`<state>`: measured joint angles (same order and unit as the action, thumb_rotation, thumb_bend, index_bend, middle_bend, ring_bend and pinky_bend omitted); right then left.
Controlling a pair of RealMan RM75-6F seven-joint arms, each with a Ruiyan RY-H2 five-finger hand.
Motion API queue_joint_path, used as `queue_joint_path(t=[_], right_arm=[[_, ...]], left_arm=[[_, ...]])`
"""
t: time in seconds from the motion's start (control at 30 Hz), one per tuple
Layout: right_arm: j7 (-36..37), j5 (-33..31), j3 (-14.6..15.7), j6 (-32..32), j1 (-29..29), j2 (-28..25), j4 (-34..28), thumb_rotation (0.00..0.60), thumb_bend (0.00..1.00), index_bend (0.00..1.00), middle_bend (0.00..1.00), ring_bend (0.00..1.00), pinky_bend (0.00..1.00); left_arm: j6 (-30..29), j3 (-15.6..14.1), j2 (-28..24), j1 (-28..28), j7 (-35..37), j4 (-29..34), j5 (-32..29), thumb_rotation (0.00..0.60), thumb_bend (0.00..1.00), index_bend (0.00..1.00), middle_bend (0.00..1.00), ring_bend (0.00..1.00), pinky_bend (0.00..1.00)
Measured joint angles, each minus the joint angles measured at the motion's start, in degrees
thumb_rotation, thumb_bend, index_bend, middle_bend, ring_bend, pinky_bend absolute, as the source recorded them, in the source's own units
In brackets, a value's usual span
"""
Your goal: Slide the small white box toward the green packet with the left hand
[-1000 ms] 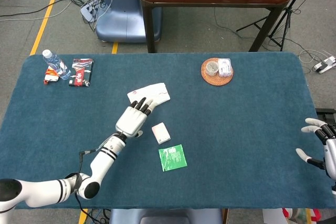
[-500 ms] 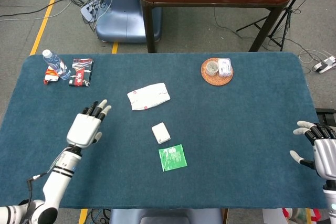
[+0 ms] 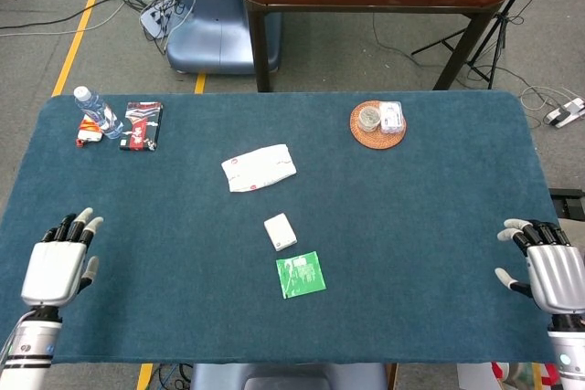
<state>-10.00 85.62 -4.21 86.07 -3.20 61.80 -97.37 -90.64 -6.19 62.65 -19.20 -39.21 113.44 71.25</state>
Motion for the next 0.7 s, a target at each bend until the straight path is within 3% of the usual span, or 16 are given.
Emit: queue_joint_path(t=[0.4, 0.7], right_arm=[[-3.54, -1.12, -0.52, 1.8, 0.78, -0.92, -2.62, 0.6, 0.0, 0.43, 0.31, 0.22, 0.23], [-1.83, -1.65, -0.58, 1.67, 1.13, -1.7, -2.7, 0.6, 0.0, 0.43, 0.31, 0.22, 0.23]], left_arm=[[-4.75, -2.77, -0.13, 9.11, 10.02, -8.82, 8.45, 0.6, 0.4, 0.2, 0.14, 0.13, 0.29], [-1.81, -0.22, 0.87, 9.97, 10.01, -10.42, 8.07, 0.6, 0.4, 0.2, 0.14, 0.13, 0.29]])
